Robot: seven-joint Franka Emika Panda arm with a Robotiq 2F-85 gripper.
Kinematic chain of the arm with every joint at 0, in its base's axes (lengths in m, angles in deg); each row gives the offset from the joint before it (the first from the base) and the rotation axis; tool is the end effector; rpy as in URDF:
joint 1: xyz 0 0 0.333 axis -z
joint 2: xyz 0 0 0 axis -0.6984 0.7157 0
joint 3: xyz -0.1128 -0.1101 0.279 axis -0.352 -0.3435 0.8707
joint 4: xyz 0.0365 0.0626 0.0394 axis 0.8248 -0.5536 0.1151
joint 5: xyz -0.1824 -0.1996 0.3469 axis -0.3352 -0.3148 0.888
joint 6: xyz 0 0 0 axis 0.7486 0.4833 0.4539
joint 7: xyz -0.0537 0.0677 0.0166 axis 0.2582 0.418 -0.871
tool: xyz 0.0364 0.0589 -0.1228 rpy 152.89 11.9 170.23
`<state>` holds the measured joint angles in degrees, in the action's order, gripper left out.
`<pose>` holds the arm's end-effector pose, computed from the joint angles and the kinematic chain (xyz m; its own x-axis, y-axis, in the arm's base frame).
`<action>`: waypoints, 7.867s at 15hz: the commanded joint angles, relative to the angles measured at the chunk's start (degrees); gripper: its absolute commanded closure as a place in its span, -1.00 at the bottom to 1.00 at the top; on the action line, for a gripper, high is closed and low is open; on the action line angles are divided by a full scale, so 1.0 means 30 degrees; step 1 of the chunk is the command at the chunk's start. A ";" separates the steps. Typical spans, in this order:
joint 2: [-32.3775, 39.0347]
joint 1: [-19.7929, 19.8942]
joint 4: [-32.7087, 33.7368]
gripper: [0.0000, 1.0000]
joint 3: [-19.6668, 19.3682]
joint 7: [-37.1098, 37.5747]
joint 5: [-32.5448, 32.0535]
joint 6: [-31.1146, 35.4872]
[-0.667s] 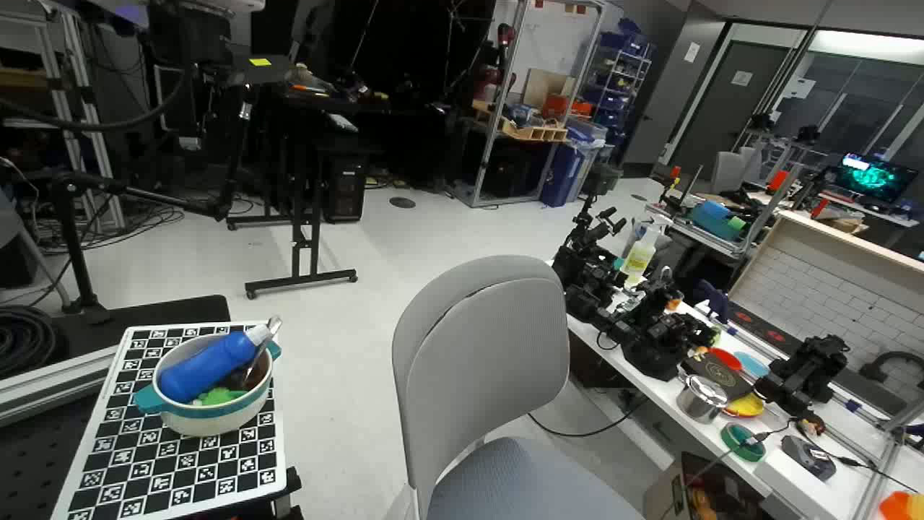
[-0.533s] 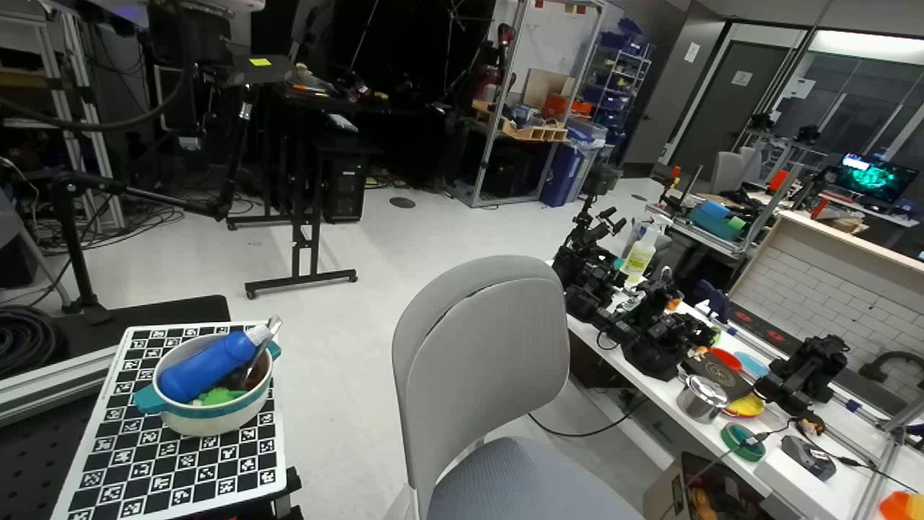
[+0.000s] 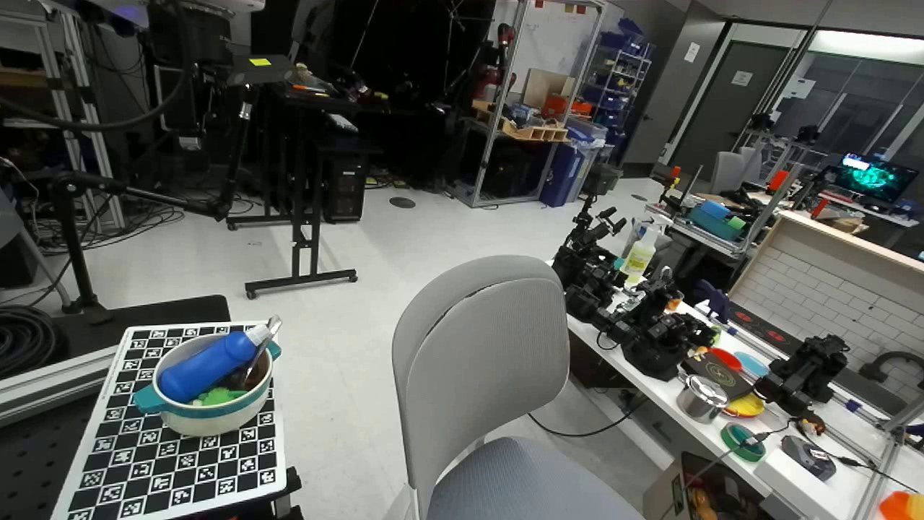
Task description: Rotate the grey chair.
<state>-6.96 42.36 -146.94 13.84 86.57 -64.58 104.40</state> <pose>0.3532 0.1801 0.3825 0.9595 -0.2610 0.1064 -0.2792 -0.9318 0.2320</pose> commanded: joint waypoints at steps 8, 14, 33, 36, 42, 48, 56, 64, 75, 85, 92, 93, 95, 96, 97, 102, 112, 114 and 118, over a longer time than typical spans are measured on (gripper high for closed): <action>0.0218 -0.0707 0.0017 -1.00 -0.0641 0.0394 -0.0453 -0.0015; 0.0218 -0.0707 0.0017 -1.00 -0.0641 0.0394 -0.0453 -0.0015; 0.1094 -0.0279 0.0610 -1.00 -0.0450 0.1134 -0.0963 0.0299; 0.2294 0.0272 0.1393 -1.00 -0.0736 0.2073 -0.1887 0.0960; 0.5614 0.1623 0.4197 -1.00 -0.2870 0.2229 -0.4261 0.2224; 0.9724 0.2074 0.7850 -1.00 -0.5553 0.0879 -0.5885 0.2339; 1.4346 0.1282 1.1411 -1.00 -0.7732 -0.3378 -0.7794 0.3945; 1.7844 0.0268 1.2579 -1.00 -0.8829 -0.6874 -0.8162 0.8096; 1.9284 -0.0232 1.3823 -1.00 -0.9343 -0.9752 -0.7441 0.9358; 1.8131 -0.2021 1.3977 -1.00 -0.8475 -0.9590 -0.6436 0.8894; 1.8651 -0.2159 1.4544 -1.00 -0.9440 -0.8622 -0.7216 0.8488; 1.8696 -0.2129 1.4588 -1.00 -0.9617 -0.8497 -0.7278 0.8473; 1.8923 -0.2105 1.4550 -1.00 -0.9869 -0.8330 -0.7342 0.8406; 1.9063 -0.2091 1.4459 -1.00 -0.9944 -0.8311 -0.7329 0.8432; 1.9284 -0.2116 1.4306 -1.00 -1.0003 -0.8246 -0.7335 0.8494; 2.0752 -0.2195 1.4314 -1.00 -1.0390 -0.7828 -0.7430 0.8642; 2.2046 -0.2113 1.5544 0.56 -1.0480 -0.7646 -0.6595 0.6600; 2.2235 -0.2074 1.5935 0.84 -1.0489 -0.7639 -0.6599 0.6183; 2.2658 -0.2154 1.6589 0.92 -1.0515 -0.7916 -0.6933 0.5684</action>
<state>58.82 36.43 -99.23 -17.73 62.59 -85.82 123.46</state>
